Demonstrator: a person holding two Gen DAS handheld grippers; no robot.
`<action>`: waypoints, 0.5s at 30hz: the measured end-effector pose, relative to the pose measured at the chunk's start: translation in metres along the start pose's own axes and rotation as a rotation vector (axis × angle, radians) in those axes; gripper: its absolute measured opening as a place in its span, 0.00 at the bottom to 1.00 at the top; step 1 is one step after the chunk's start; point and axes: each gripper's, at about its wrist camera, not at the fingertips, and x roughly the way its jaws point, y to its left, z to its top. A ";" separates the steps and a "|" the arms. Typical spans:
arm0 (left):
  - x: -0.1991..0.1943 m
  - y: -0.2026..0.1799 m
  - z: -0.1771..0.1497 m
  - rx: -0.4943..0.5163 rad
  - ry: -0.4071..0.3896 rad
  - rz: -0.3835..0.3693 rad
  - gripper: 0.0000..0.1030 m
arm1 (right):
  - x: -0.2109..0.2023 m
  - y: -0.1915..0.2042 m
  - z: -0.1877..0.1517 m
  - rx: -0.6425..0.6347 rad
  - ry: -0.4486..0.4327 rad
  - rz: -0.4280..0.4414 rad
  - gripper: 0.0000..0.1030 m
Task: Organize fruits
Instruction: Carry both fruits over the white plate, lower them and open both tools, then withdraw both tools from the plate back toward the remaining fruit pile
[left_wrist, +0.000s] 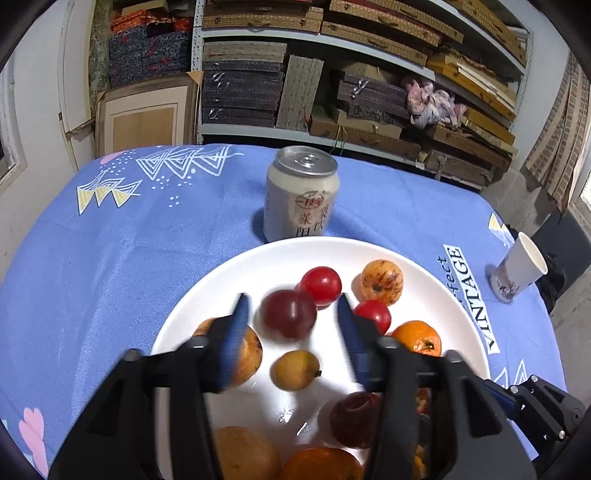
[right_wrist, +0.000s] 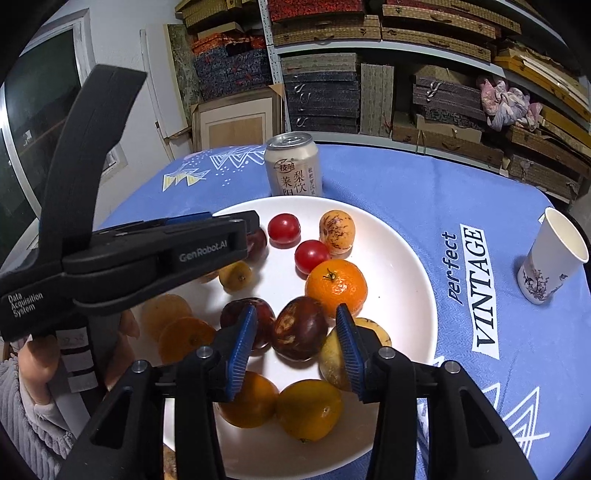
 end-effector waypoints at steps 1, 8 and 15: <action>-0.003 0.000 0.000 -0.001 -0.011 0.003 0.60 | -0.001 -0.001 0.000 0.004 -0.002 0.001 0.45; -0.023 0.001 0.000 0.001 -0.039 -0.019 0.60 | -0.019 -0.010 0.002 0.033 -0.032 0.024 0.46; -0.073 -0.001 -0.029 0.039 -0.087 0.031 0.60 | -0.044 -0.001 -0.003 0.032 -0.058 0.037 0.51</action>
